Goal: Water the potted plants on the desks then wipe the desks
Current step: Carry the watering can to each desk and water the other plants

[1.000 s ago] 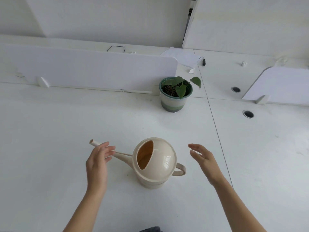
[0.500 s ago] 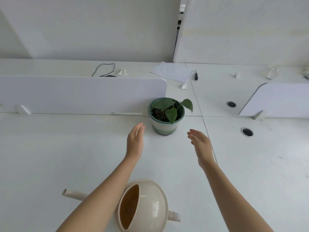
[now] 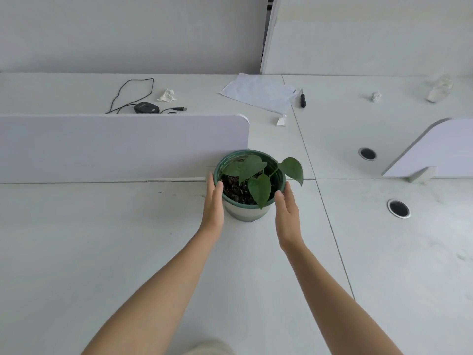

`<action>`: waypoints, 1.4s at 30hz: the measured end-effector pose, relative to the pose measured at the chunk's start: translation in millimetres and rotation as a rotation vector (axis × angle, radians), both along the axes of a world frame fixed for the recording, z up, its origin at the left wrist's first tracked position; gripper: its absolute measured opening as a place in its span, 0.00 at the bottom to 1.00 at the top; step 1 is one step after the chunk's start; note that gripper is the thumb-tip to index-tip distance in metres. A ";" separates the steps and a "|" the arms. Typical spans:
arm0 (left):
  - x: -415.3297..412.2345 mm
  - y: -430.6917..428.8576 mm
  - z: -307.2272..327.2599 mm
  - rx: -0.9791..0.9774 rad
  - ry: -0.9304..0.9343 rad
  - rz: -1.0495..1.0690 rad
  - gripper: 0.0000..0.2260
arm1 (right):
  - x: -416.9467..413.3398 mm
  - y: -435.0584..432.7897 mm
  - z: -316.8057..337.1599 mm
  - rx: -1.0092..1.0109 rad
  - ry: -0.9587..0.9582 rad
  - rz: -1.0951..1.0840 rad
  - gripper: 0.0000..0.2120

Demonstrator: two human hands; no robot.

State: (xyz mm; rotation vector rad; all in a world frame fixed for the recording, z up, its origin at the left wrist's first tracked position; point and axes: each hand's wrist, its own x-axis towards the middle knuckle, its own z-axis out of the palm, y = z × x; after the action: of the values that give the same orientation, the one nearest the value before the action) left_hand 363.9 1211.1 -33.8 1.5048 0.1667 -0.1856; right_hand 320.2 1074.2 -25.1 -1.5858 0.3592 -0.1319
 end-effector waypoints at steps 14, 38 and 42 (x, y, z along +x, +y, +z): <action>-13.6 14.0 -1.1 -0.017 0.018 -0.012 0.31 | 10.6 -14.0 10.4 -0.004 0.097 -0.105 0.25; -73.5 61.6 62.0 -0.078 -0.051 0.112 0.26 | -66.7 5.7 38.0 0.031 0.047 -0.126 0.24; -142.0 100.3 80.1 -0.048 -0.234 0.216 0.22 | -121.2 7.4 49.5 -0.024 -0.018 -0.111 0.21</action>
State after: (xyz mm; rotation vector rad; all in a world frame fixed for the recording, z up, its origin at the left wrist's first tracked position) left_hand 222.0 1311.3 46.3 1.4374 0.1341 0.1582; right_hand 199.1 1081.6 24.4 -1.5873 0.4330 -0.2365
